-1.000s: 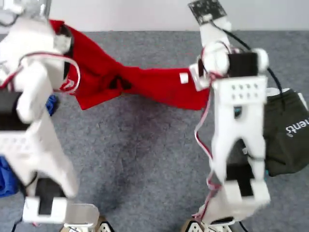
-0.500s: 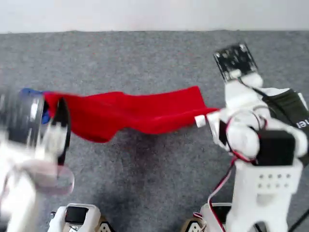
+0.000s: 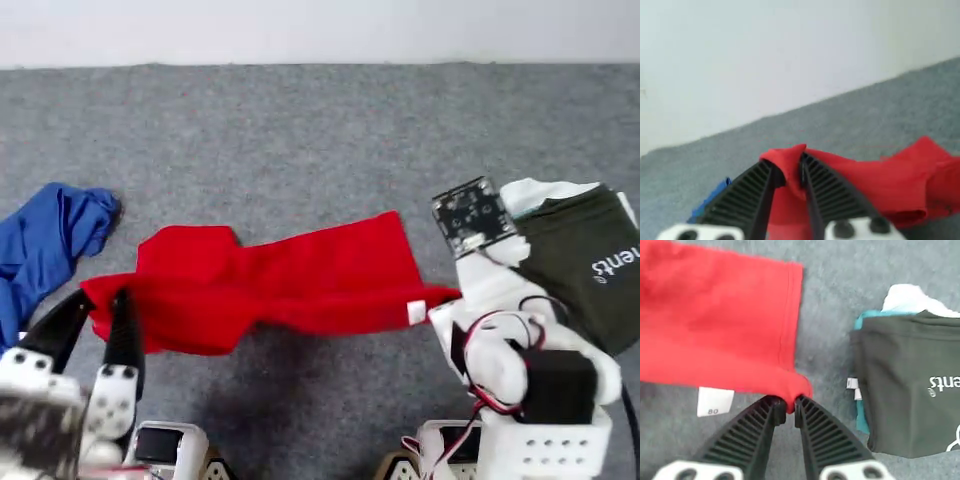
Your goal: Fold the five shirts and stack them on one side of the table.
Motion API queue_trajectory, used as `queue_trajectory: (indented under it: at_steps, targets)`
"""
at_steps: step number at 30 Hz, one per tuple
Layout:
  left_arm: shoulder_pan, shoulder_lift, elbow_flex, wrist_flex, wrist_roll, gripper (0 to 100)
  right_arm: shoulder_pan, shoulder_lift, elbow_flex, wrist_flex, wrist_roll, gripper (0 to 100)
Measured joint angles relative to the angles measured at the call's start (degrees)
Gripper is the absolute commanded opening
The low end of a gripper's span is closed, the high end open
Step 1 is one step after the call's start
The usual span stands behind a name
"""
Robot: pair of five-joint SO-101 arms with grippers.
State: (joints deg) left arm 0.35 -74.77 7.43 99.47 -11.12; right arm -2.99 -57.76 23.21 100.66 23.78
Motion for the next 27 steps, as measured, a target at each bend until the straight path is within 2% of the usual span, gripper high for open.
queue_trajectory:
  at_steps: [4,11,15,22,27]
  targets:
    - [0.0,0.0,10.2,-0.18,-1.23,5,0.0,0.09,5.1,-0.09,2.81,0.9]
    - [0.0,0.0,27.78,-7.65,-6.59,5,0.18,7.74,12.48,-6.95,4.57,0.9]
    - [-1.14,0.09,35.16,-13.71,-8.26,5,0.26,14.24,14.51,-15.38,4.92,0.9]
    - [-11.08,0.62,45.54,-25.93,-12.31,5,-2.99,28.92,14.59,-32.26,4.92,0.9]
    - [-12.13,0.7,52.13,-34.02,-13.01,5,-5.63,42.55,10.99,-40.0,3.69,0.9]
